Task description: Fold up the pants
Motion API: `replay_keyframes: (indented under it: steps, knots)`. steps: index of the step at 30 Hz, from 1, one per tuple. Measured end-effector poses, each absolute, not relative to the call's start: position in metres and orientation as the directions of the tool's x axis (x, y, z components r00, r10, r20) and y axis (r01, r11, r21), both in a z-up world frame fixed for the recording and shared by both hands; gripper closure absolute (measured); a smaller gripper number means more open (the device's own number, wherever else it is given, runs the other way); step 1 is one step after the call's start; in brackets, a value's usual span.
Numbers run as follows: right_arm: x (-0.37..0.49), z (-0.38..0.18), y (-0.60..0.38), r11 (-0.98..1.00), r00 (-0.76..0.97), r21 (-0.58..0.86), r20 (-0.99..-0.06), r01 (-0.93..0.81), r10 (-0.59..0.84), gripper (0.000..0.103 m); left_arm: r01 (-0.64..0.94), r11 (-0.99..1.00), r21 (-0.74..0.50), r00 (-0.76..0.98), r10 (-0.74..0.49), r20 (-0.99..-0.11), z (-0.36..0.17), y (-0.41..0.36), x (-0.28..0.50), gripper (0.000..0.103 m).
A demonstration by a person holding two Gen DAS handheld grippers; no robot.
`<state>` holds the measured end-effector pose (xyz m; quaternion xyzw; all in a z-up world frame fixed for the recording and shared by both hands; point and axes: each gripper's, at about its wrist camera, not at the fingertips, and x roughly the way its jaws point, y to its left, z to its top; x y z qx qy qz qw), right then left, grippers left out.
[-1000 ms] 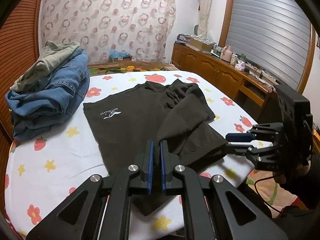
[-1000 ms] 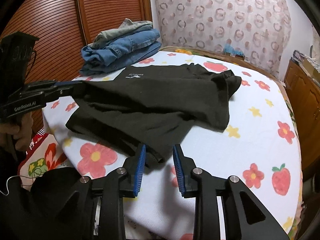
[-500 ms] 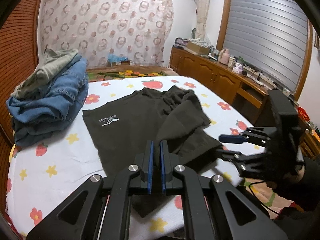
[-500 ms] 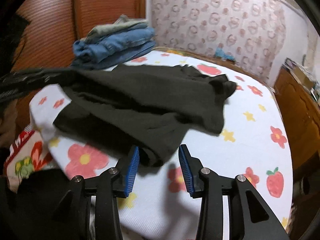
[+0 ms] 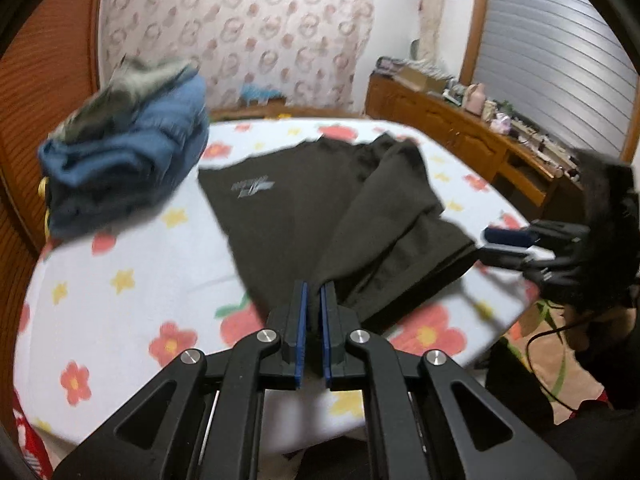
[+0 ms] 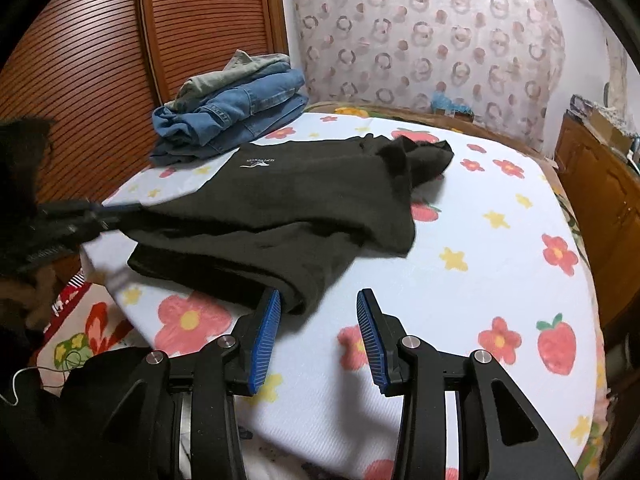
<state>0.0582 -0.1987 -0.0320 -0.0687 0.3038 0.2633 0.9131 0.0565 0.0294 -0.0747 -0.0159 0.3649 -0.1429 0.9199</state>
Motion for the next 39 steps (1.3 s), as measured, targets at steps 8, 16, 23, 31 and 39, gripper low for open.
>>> replay_keyframes:
  steps: [8,16,23,31,39]
  knots:
    - [0.063,-0.023,-0.204,0.867,0.701,0.043,-0.57,-0.496,0.43,0.062,0.236,0.96,-0.153,0.671,-0.275,-0.688,-0.092,0.035,0.053,0.096]
    - [0.082,-0.022,-0.2,0.874,0.711,0.038,-0.565,-0.484,0.419,0.062,0.218,0.97,-0.112,0.7,-0.235,-0.675,-0.08,0.037,0.05,0.071]
    - [0.112,-0.023,-0.195,0.87,0.696,0.042,-0.582,-0.491,0.421,0.062,0.2,0.975,-0.1,0.725,-0.215,-0.654,-0.07,0.047,0.06,0.046]
    - [0.145,-0.027,-0.184,0.863,0.656,0.025,-0.638,-0.505,0.403,0.062,0.18,0.981,-0.075,0.725,-0.184,-0.663,-0.074,0.051,0.082,0.046]
    - [0.154,-0.038,-0.177,0.852,0.622,0.004,-0.682,-0.523,0.385,0.062,0.187,0.979,-0.076,0.704,-0.188,-0.685,-0.085,0.049,0.089,0.046]
